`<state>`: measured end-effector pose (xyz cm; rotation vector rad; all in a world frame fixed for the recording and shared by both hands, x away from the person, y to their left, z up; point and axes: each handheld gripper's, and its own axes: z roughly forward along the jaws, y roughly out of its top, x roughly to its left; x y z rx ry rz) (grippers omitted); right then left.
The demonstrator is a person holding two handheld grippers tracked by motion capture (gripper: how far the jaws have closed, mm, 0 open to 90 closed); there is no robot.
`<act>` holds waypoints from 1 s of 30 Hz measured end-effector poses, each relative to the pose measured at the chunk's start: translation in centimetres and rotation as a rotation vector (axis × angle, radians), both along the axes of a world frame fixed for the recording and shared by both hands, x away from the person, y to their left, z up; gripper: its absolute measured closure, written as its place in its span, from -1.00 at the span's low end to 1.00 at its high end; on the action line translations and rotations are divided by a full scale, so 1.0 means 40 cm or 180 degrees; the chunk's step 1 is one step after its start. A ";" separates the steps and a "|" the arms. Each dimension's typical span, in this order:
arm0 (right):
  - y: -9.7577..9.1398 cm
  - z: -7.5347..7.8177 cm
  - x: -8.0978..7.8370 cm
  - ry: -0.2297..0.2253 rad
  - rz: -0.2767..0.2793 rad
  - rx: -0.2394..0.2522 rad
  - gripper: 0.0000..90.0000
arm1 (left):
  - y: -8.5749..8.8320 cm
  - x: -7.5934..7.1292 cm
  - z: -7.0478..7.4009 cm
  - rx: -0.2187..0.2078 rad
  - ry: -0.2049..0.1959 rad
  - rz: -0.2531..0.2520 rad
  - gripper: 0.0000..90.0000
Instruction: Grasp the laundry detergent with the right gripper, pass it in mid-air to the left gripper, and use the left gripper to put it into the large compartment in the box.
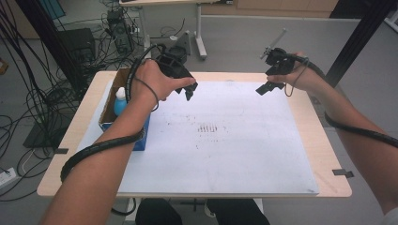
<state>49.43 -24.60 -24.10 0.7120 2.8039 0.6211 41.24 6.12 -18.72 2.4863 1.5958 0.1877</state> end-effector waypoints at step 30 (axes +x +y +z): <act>0.000 -0.001 -0.003 0.0017 0.0014 0.0020 -0.85 | -0.019 0.003 -0.002 -0.0009 0.0017 -0.0062 -0.62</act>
